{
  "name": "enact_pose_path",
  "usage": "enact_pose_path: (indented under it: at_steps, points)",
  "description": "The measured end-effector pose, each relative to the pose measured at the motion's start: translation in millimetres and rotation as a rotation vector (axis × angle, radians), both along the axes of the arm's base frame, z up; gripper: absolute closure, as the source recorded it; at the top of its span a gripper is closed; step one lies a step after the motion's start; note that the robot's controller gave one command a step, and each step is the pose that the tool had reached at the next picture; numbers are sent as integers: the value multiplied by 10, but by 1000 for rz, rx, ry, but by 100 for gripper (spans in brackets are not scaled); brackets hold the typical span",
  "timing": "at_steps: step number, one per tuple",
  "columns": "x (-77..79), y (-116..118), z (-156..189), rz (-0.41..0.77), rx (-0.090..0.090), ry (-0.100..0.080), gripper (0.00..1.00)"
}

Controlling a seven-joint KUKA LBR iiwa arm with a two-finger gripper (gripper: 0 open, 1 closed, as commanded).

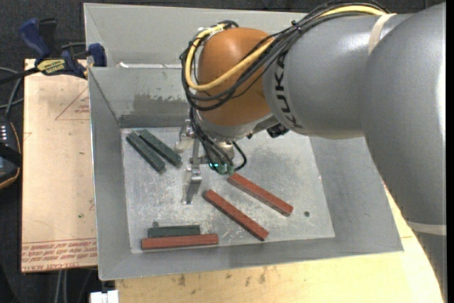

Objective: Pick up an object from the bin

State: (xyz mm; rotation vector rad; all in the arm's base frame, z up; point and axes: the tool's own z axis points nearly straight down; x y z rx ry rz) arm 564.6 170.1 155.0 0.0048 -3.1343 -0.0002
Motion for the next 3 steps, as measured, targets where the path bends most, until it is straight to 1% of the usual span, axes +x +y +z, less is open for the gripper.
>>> enact_pose_path:
  at_steps: [1,2,3]
  points:
    - [21,-7,40,-3,1,-7,0]
    - [235,30,-395,40,3,-17,0]
    - [558,-57,-698,-13,6,-20,0]
